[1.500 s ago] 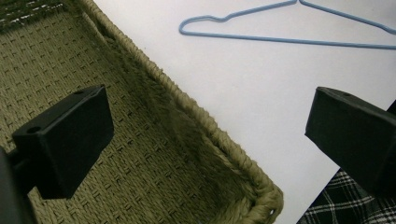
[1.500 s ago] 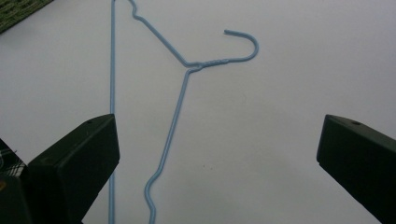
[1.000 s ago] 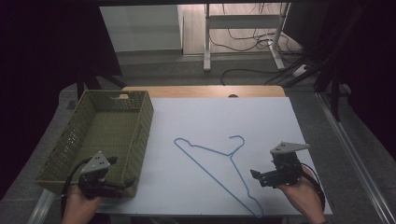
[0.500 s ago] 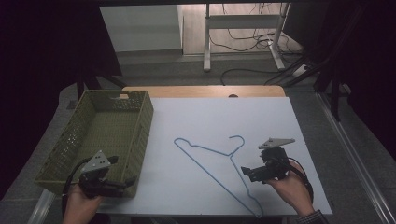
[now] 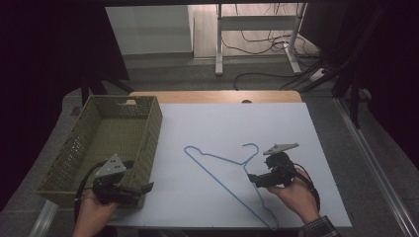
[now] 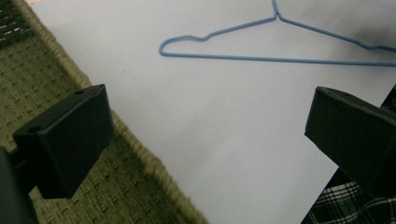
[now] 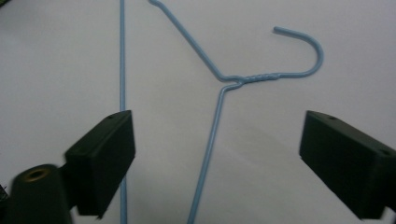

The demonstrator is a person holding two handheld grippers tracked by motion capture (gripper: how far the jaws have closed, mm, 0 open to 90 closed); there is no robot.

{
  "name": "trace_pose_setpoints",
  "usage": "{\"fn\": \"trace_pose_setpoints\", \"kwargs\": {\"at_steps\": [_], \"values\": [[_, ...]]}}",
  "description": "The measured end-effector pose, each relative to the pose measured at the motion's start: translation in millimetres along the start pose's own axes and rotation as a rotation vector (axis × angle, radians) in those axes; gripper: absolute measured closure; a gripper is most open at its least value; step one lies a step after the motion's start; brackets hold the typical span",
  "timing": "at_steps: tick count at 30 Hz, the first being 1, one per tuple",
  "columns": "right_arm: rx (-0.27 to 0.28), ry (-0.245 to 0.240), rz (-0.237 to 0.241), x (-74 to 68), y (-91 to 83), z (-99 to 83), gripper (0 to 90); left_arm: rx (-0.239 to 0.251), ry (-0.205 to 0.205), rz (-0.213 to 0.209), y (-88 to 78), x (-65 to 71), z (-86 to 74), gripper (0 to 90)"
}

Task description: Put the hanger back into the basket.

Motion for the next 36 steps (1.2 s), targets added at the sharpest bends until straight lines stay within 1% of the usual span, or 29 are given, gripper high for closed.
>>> {"fn": "trace_pose_setpoints", "kwargs": {"at_steps": [1, 2, 3, 4, 5, 6, 7, 8, 9, 10, 12, 13, 14, 15, 16, 17, 21, 22, 24, 26, 27, 28, 29, 31, 33, 34, 35, 36], "values": [[0.000, 0.000, 0.000, 0.0, 0.0, 0.0, 16.2, 0.000, 0.002, -0.004, 1.1, 0.3, 1.3, 1.3], [-0.009, -0.007, -0.003, -1.6, 4.2, 1.0, 23.6, 0.004, 0.004, -0.012, 3.6, 0.8, 3.9, 1.4], [-0.009, -0.007, -0.003, -1.6, 4.2, 1.0, 23.6, 0.004, 0.004, -0.012, 3.6, 0.8, 3.9, 1.4], [-0.013, -0.008, 0.003, -3.0, 8.7, 2.1, 29.3, 0.010, 0.001, -0.018, 6.1, 1.0, 6.1, 1.4], [-0.013, -0.008, 0.003, -3.0, 8.7, 2.1, 29.3, 0.010, 0.001, -0.018, 6.1, 1.0, 6.1, 1.4], [-0.025, -0.016, 0.003, -4.9, 13.1, 2.8, 33.5, 0.018, -0.004, -0.029, 8.4, 0.7, 8.0, 1.5], [-0.025, -0.016, 0.003, -4.9, 13.1, 2.8, 33.5, 0.018, -0.004, -0.029, 8.4, 0.7, 8.0, 1.4], [-0.026, -0.032, -0.002, -6.0, 17.4, 3.5, 38.9, 0.028, -0.003, -0.037, 11.1, 1.2, 9.8, 1.4], [-0.030, -0.034, -0.006, -6.5, 19.5, 3.7, 40.8, 0.028, -0.003, -0.037, 11.1, 1.2, 9.8, 1.4], [-0.033, -0.038, -0.009, -6.5, 21.5, 3.9, 43.4, 0.031, -0.002, -0.047, 14.2, 2.7, 11.8, 1.4], [-0.038, -0.047, -0.016, -6.3, 25.7, 4.1, 48.1, 0.032, 0.004, -0.046, 17.3, 4.8, 14.1, 1.3], [-0.038, -0.047, -0.016, -6.3, 25.7, 4.1, 48.1, 0.032, 0.004, -0.046, 17.3, 4.8, 14.1, 1.2], [-0.045, -0.048, -0.020, -6.0, 30.3, 3.8, 52.7, 0.035, 0.005, -0.052, 19.8, 6.7, 16.4, 1.0], [-0.045, -0.048, -0.020, -6.0, 30.3, 3.8, 52.7, 0.035, 0.005, -0.052, 19.8, 6.7, 16.4, 1.0], [-0.057, -0.050, -0.025, -5.5, 35.0, 2.8, 57.0, 0.039, 0.006, -0.057, 20.9, 7.6, 17.7, 1.0], [-0.063, -0.051, -0.028, -5.6, 37.2, 2.3, 59.1, 0.046, 0.006, -0.064, 23.7, 9.1, 19.9, 1.0], [-0.072, -0.051, -0.030, -5.2, 43.3, 1.1, 67.0, 0.035, 0.008, -0.065, 27.9, 11.5, 22.3, 0.6], [-0.075, -0.049, -0.033, -5.3, 44.5, 0.8, 69.0, 0.040, 0.004, -0.076, 29.8, 13.9, 24.4, 0.6], [-0.075, -0.047, -0.032, -6.1, 46.7, 0.1, 70.6, 0.042, 0.008, -0.077, 30.8, 15.1, 25.5, 0.5], [-0.078, -0.053, -0.037, -6.9, 49.5, -1.0, 72.1, 0.039, 0.009, -0.092, 34.5, 18.6, 27.8, 0.5], [-0.078, -0.053, -0.036, -7.2, 51.2, -1.6, 72.9, 0.039, 0.009, -0.092, 34.5, 18.6, 27.8, 0.5], [-0.085, -0.053, -0.035, -7.6, 53.0, -2.5, 73.6, 0.043, 0.010, -0.111, 37.6, 21.4, 29.1, 0.4], [-0.089, -0.054, -0.042, -8.0, 54.5, -3.3, 74.6, 0.044, 0.011, -0.118, 39.4, 22.7, 29.9, 0.4], [-0.093, -0.059, -0.048, -8.7, 57.5, -4.8, 75.7, 0.043, 0.015, -0.119, 41.4, 24.1, 30.5, 0.3], [-0.095, -0.058, -0.049, -9.0, 58.7, -5.3, 76.2, 0.038, 0.021, -0.122, 45.7, 26.5, 31.7, 0.3], [-0.094, -0.061, -0.056, -9.6, 60.2, -5.9, 76.7, 0.040, 0.022, -0.132, 50.7, 29.2, 32.6, 0.3], [-0.096, -0.059, -0.062, -9.8, 60.9, -6.2, 76.8, 0.040, 0.022, -0.132, 50.7, 29.2, 32.6, 0.2], [-0.096, -0.058, -0.065, -9.8, 61.5, -6.6, 77.0, 0.040, 0.027, -0.138, 56.4, 31.8, 33.4, 0.0]]}}
Point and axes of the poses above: each handheld gripper's, and its own axes: y roughly forward along the jaws, z roughly out of its top, x roughly to its right, the point moved 4 cm from there along y, roughly forward along the jaws, and after that the axes turned 11 degrees about -z, right-handed, at the moved point
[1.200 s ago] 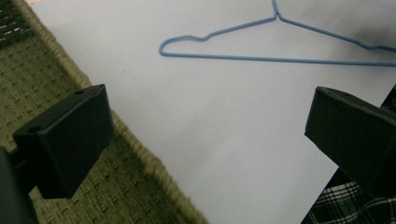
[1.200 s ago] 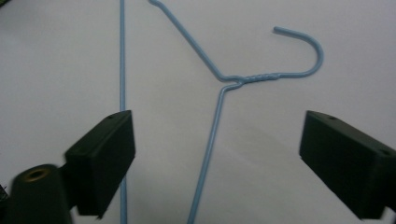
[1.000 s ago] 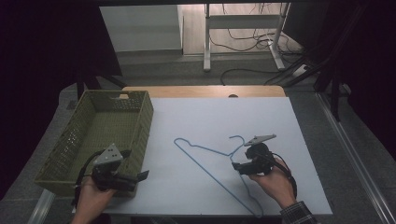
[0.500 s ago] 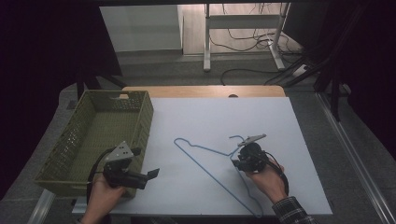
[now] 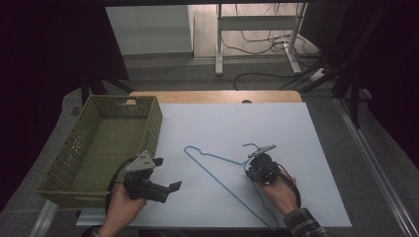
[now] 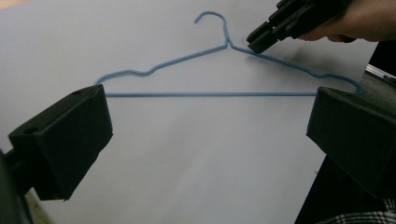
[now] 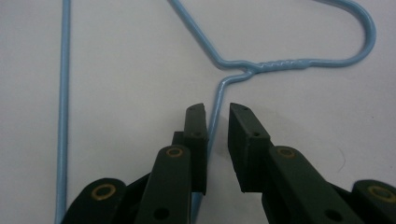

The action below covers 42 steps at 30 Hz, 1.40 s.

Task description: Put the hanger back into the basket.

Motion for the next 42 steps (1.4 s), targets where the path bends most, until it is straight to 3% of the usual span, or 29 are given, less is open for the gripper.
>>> {"fn": "trace_pose_setpoints", "kwargs": {"at_steps": [7, 12, 21, 35, 42], "values": [[-0.009, 0.026, -0.004, -1.0, 4.5, -2.5, 77.4, -0.021, 0.017, -0.017, 18.7, 3.2, -0.1, 0.0], [-0.009, 0.049, -0.018, -5.2, 4.2, -2.6, 85.5, -0.041, 0.030, -0.013, 33.3, -0.3, 0.1, 0.3], [-0.006, 0.091, -0.022, -4.6, 3.0, -2.3, 86.7, -0.060, 0.035, -0.022, 47.1, -3.8, 5.1, 0.6], [0.058, 0.125, -0.009, -4.3, -12.0, 2.6, 86.8, -0.066, 0.013, -0.041, 59.8, -11.8, 14.1, 1.4], [0.091, 0.126, 0.001, -6.2, -20.1, 4.2, 86.9, -0.072, 0.006, -0.065, 72.3, -13.4, 27.2, 2.0]]}}
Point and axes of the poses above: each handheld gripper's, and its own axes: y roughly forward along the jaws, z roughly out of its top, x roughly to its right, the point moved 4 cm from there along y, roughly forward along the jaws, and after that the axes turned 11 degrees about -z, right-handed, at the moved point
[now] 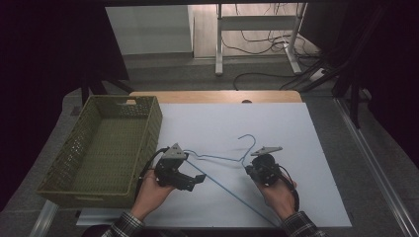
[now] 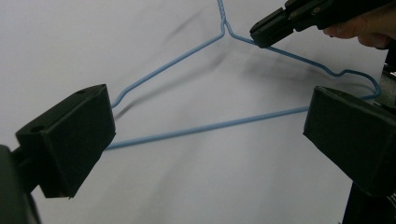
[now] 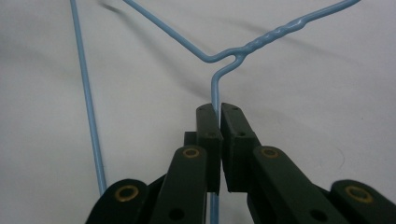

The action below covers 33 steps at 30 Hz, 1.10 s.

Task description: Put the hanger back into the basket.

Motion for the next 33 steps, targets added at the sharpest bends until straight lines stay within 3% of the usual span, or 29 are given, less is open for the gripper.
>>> {"fn": "trace_pose_setpoints", "kwargs": {"at_steps": [3, 8, 16, 24, 33], "values": [[0.009, -0.001, 0.003, -0.6, -2.1, 0.4, 86.9, -0.012, 0.013, -0.025, 8.9, -1.2, 7.0, 1.9], [0.019, 0.002, 0.009, -1.3, -4.9, 0.7, 86.8, -0.032, 0.021, -0.030, 26.1, -5.6, 17.7, 3.7], [0.028, 0.000, 0.013, -1.5, -6.8, 0.9, 86.8, -0.035, 0.045, -0.012, 65.8, -9.5, 41.8, 11.2], [0.038, -0.007, 0.017, -2.9, -9.3, 1.2, 86.9, -0.035, 0.056, -0.042, 104.2, -11.2, 66.5, 33.0], [0.047, -0.013, 0.018, -4.5, -11.3, 1.3, 86.8, -0.057, 0.040, -0.072, 128.8, -11.6, 80.4, 56.2]]}}
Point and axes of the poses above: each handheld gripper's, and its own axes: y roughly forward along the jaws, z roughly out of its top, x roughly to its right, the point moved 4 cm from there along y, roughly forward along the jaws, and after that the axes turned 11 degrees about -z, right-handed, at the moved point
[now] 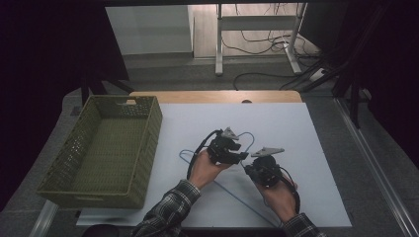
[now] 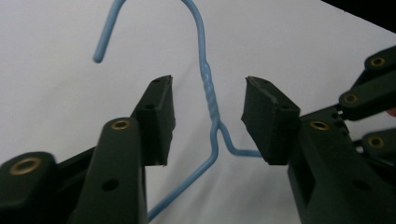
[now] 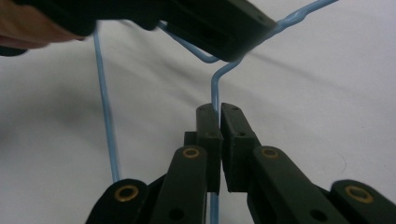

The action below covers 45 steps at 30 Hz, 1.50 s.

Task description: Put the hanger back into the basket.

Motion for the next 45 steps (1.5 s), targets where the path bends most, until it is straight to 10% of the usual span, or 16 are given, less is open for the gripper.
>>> {"fn": "trace_pose_setpoints", "kwargs": {"at_steps": [30, 45], "values": [[0.030, -0.015, 0.024, -4.4, -2.9, 0.9, 89.2, -0.041, -0.117, -0.072, 12.9, -3.8, -1.5, 84.3], [0.041, 0.040, 0.105, 4.2, -16.5, 4.3, 65.8, 0.005, -0.124, -0.071, -2.3, -1.0, -3.0, 85.5]]}}
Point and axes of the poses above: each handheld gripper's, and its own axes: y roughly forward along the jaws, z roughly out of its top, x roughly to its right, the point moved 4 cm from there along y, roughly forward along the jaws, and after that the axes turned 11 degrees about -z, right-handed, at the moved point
